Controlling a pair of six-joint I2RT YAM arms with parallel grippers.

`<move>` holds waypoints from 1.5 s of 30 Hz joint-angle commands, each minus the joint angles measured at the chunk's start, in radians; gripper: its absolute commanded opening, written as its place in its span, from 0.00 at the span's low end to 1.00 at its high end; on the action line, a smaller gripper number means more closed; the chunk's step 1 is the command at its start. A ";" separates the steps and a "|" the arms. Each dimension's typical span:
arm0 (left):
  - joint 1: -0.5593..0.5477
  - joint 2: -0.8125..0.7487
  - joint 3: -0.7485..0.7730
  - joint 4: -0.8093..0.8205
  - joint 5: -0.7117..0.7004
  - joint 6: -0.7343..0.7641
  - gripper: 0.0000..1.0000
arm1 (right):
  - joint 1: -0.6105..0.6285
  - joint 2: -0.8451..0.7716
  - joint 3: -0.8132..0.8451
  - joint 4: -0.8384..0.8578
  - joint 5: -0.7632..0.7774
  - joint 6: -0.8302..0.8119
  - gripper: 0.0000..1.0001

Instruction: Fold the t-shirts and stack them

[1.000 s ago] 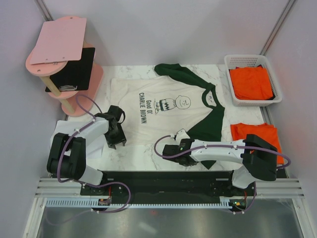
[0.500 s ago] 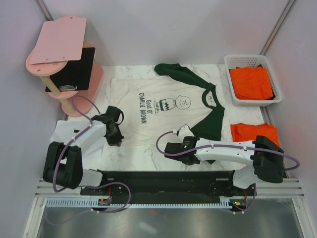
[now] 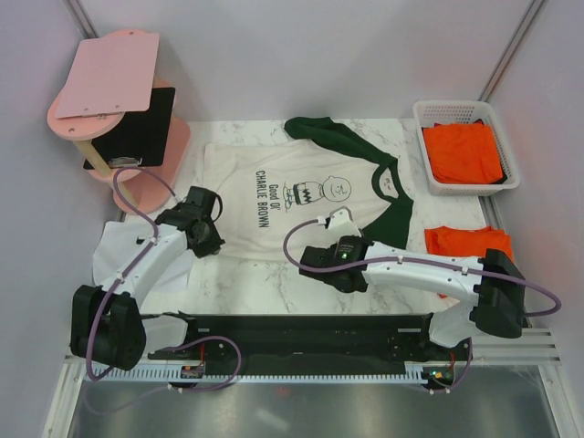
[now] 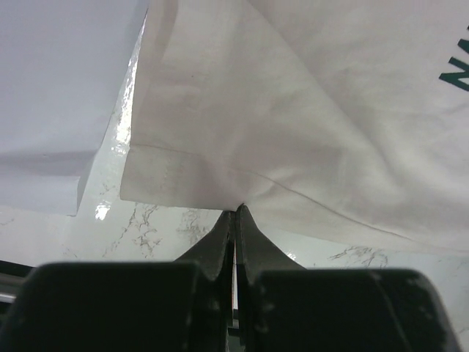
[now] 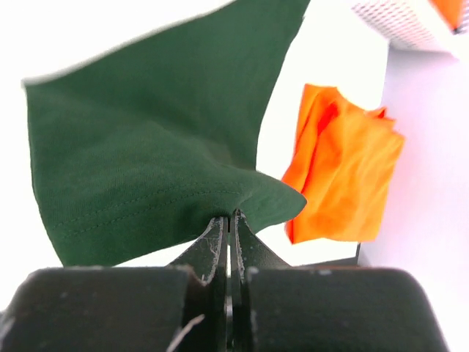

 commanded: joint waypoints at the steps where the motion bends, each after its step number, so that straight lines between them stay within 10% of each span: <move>1: 0.000 0.033 0.091 -0.005 -0.053 -0.008 0.02 | -0.062 0.013 0.110 -0.011 0.158 -0.021 0.00; 20: 0.008 0.270 0.331 -0.030 -0.139 0.046 0.02 | -0.468 0.125 0.156 0.646 0.047 -0.641 0.00; 45: 0.089 0.598 0.555 -0.031 -0.131 0.117 0.02 | -0.637 0.500 0.515 0.813 -0.015 -0.916 0.00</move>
